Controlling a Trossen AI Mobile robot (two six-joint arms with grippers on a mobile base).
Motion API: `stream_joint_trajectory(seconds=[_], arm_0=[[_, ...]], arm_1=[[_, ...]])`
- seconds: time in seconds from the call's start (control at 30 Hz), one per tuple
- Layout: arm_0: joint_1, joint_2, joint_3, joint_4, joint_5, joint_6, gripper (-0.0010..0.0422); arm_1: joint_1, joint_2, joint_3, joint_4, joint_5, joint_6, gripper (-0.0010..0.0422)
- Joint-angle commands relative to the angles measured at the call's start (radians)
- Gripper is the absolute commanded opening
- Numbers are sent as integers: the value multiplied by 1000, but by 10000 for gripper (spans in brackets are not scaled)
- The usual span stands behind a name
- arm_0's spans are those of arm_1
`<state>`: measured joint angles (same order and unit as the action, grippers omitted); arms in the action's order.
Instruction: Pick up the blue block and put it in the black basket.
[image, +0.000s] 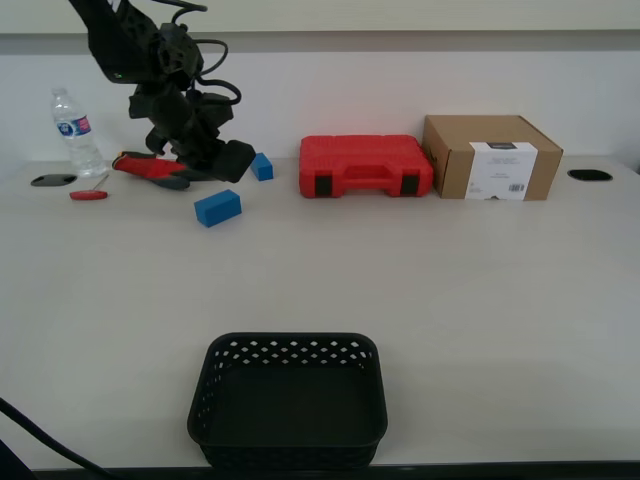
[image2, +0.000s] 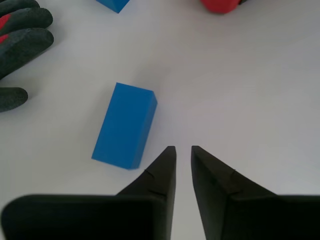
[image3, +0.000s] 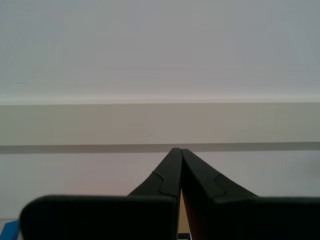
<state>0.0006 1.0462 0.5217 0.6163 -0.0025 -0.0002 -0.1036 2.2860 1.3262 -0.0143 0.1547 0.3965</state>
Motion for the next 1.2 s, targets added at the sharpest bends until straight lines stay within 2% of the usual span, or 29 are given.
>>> stream_joint_trajectory(seconds=[0.03,0.13,0.33,0.37,0.43,0.5,0.57,0.63,0.7,0.77,0.87,1.2], arm_0=[[0,0,1,2,0,0,0],[-1,0,1,2,0,0,0],[-1,0,1,2,0,0,0],[0,0,1,2,0,0,0],[0,0,1,3,0,0,0],[0,0,1,2,0,0,0],[0,0,1,3,0,0,0],[0,0,1,2,0,0,0],[0,0,1,2,0,0,0],[0,0,1,2,0,0,0],[0,0,1,3,0,0,0],[0,0,1,3,0,0,0]], arm_1=[[0,82,138,-120,-49,19,98],[0,148,240,-203,-95,58,182],[6,263,370,-284,-203,68,415],[6,283,386,-285,-201,71,406],[6,333,426,-298,-200,70,344],[6,404,490,-330,-195,76,252],[6,451,545,-355,-195,83,179],[6,492,622,-418,-195,84,76],[6,491,646,-464,-168,92,-3],[6,474,649,-476,-140,100,6],[5,459,649,-479,-139,103,-4],[5,371,649,-544,-113,113,8]])
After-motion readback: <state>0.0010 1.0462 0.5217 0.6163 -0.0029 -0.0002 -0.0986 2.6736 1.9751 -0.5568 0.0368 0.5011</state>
